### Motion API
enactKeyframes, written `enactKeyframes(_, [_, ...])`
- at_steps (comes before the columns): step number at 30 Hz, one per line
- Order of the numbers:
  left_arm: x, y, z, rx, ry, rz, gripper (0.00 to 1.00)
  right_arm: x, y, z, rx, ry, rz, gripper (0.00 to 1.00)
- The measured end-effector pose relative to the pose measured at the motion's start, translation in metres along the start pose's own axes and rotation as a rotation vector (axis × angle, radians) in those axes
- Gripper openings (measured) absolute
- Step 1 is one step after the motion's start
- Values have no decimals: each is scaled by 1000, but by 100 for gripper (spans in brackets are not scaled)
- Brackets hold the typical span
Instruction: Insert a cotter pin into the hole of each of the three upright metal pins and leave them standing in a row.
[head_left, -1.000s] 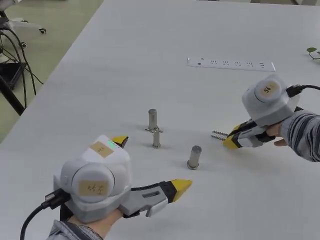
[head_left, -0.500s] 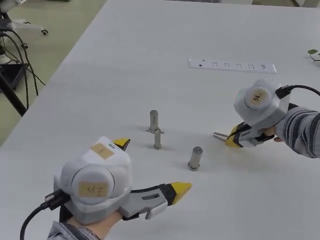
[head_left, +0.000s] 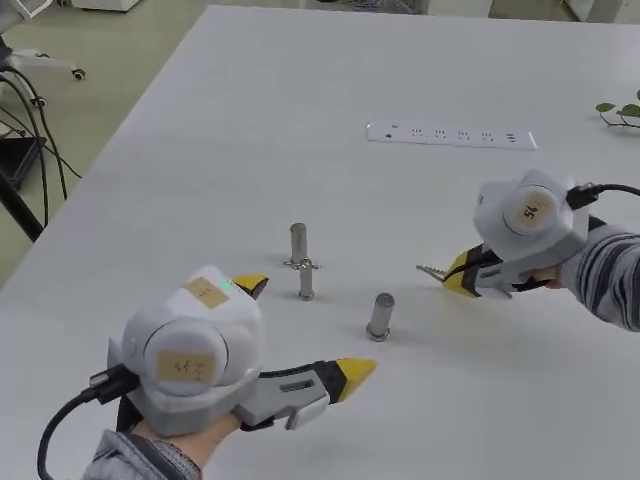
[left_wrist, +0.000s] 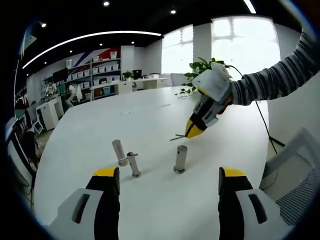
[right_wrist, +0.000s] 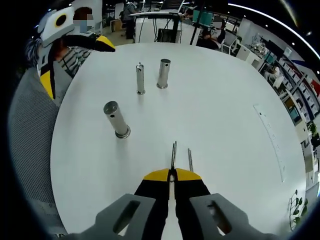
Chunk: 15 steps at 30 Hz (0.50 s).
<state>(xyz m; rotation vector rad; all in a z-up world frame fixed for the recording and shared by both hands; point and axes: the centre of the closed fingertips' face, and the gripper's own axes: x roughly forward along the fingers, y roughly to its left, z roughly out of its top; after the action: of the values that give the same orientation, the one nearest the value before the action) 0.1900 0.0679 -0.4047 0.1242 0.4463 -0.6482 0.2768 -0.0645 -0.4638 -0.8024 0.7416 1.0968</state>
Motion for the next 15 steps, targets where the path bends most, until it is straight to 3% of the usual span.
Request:
enactKeyframes(8, [7, -16, 5, 16, 8, -67, 68, -23, 22, 17, -139, -67, -19, 0])
enactKeyframes(15, [11, -28, 12, 36, -4, -118, 56, -33, 42, 26, -277, -67, -29, 0])
